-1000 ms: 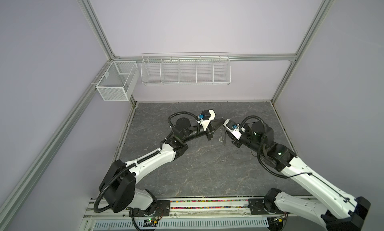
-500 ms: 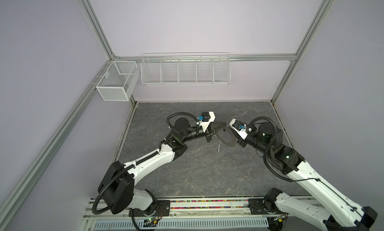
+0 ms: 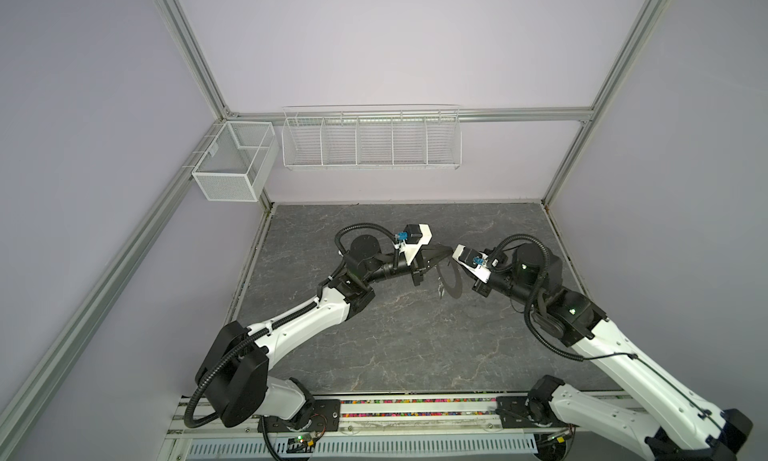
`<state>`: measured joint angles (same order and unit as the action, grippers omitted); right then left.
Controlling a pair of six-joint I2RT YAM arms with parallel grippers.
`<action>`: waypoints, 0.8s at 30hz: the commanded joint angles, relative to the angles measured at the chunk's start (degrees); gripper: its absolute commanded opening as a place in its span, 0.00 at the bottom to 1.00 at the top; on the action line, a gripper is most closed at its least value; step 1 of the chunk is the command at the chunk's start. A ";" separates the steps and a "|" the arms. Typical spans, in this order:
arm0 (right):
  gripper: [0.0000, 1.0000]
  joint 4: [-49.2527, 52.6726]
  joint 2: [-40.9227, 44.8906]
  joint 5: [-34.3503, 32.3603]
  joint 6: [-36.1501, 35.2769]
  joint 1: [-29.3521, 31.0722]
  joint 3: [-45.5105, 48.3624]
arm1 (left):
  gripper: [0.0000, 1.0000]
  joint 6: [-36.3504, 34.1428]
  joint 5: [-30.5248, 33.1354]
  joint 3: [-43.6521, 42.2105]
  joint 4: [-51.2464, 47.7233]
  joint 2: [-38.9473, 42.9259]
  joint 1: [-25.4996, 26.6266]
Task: Put the keys on the keyring
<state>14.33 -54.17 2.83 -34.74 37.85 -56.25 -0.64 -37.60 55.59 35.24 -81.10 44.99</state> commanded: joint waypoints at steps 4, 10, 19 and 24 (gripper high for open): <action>0.13 0.09 0.67 0.88 -1.67 -0.24 -0.05 | 0.00 0.28 -0.50 1.34 1.14 0.25 -0.17; 0.07 -0.26 -0.40 0.31 -0.29 0.06 -0.10 | 0.00 0.26 1.17 1.43 2.03 -0.34 -0.17; 0.07 -0.87 -0.63 0.20 1.36 0.85 0.04 | 0.00 0.09 2.87 1.46 3.63 -1.60 0.14; 0.07 -1.04 -1.59 0.15 2.31 1.25 -0.35 | 0.00 -2.36 3.96 1.58 1.61 -1.39 0.88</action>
<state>14.31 -55.13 2.26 -33.63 38.17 -56.25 -1.43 -35.22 55.59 35.88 -81.93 45.41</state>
